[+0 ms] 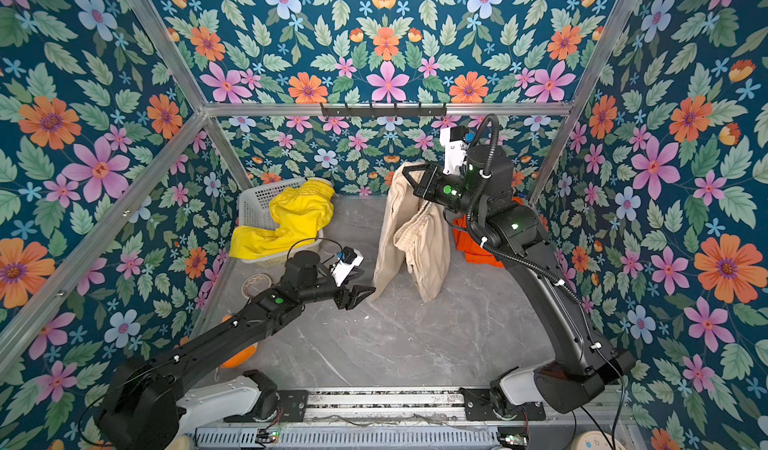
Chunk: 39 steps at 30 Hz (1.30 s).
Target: Fold and stack the shorts
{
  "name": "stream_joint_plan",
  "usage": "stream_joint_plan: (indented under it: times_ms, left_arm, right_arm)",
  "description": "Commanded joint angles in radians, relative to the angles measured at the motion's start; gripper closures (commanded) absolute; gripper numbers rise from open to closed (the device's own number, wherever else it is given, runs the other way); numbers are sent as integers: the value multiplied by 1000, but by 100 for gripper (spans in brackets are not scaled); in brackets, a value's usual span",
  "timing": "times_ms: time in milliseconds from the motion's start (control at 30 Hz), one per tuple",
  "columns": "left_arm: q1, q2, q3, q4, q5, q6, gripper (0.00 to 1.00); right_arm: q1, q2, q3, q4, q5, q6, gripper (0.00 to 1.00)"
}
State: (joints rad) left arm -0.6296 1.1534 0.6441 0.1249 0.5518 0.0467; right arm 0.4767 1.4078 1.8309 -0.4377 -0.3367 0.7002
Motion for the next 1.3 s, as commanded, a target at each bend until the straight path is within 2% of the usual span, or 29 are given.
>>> stream_joint_plan:
  times_ms: [0, 100, 267, 367, 500, 733, 967, 1100, 1167, 1267]
  left_arm:
    - [-36, 1, -68, 166, -2, -39, 25]
    - [-79, 13, -134, 243, -119, -48, 24]
    - [-88, 36, -212, 378, -292, -49, 24]
    - [-87, 74, -217, 430, -296, -46, 25]
    - [-95, 159, -189, 439, -241, -25, 25]
    - [-110, 282, -197, 585, -322, -51, 32]
    - [-121, 398, -213, 785, -347, -91, 39]
    - [-128, 456, -216, 870, -331, -102, 48]
    - [-128, 472, -212, 895, -319, -104, 57]
    - [-128, 447, -209, 869, -331, -104, 84]
  right_arm:
    - [0, 5, -2, 57, 2, 10, 100]
    - [0, 11, -2, 57, 1, 11, 100]
    - [0, 12, 2, 50, -1, 11, 100]
    - [0, 12, 7, 46, -3, 13, 100]
    - [0, 15, 11, 44, -7, 13, 100]
    - [0, 8, 10, 47, -6, 13, 100]
    - [0, 6, 14, 47, -4, 16, 100]
    - [0, 4, 14, 47, -4, 16, 100]
    - [0, 2, 13, 47, -4, 16, 100]
    - [-1, -3, 17, 36, 2, 9, 100]
